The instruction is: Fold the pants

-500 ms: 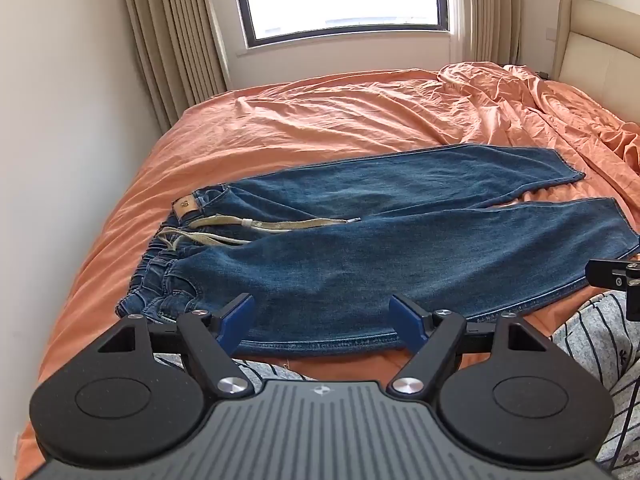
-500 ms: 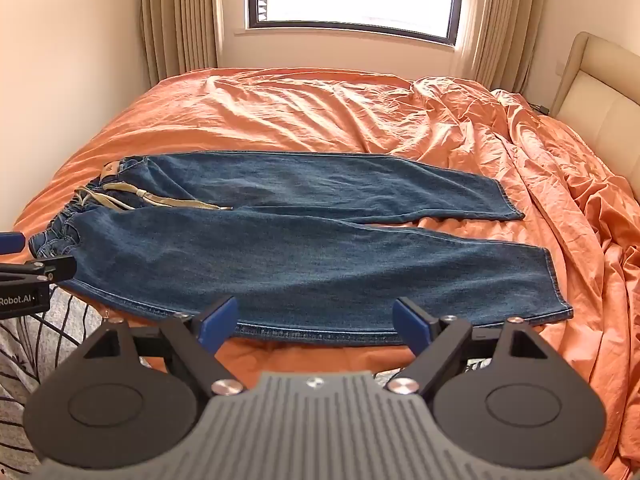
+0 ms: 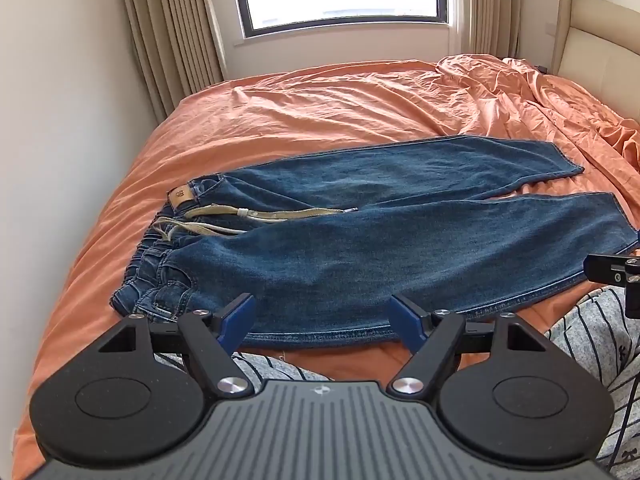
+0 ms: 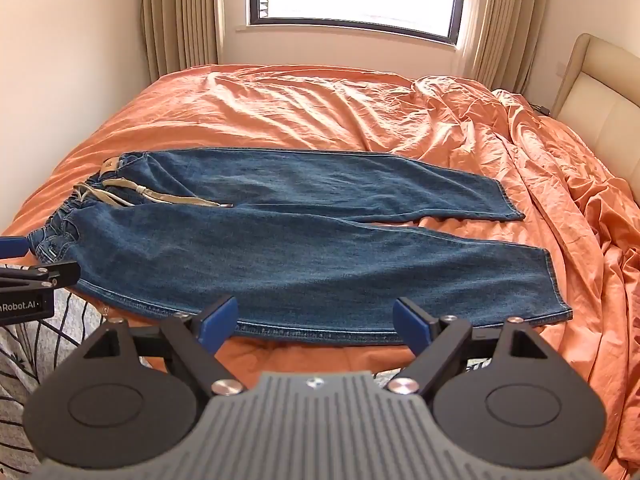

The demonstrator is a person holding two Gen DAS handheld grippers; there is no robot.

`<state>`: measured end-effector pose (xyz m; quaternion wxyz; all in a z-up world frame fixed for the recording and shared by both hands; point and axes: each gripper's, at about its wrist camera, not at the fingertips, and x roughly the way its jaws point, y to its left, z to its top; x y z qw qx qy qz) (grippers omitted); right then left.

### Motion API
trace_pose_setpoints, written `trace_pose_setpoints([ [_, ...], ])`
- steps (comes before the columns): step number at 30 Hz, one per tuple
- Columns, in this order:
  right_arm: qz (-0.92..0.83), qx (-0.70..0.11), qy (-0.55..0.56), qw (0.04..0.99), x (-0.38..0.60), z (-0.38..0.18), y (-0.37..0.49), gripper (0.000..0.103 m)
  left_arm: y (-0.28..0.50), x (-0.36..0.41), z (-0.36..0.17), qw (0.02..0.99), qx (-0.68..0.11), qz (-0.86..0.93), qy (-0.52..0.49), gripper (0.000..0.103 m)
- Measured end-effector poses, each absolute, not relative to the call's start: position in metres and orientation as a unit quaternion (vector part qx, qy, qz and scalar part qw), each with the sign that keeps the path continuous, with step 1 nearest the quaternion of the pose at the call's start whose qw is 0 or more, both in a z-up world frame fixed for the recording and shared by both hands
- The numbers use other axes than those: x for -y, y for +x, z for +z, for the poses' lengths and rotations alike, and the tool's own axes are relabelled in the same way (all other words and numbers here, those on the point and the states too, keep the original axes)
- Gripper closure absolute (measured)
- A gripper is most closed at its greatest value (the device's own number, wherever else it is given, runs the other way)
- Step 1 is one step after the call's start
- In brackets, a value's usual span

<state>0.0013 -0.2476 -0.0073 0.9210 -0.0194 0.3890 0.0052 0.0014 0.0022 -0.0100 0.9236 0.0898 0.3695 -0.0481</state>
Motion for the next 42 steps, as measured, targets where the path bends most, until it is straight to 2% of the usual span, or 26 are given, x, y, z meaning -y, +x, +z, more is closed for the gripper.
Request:
trace_pose_setpoints([
  [42,0.001,-0.4,-0.01,0.916,0.2543,-0.0094,0.0052,0.022,0.0059,-0.0036,-0.0125,0.916,-0.39,-0.044,0.084,0.015],
])
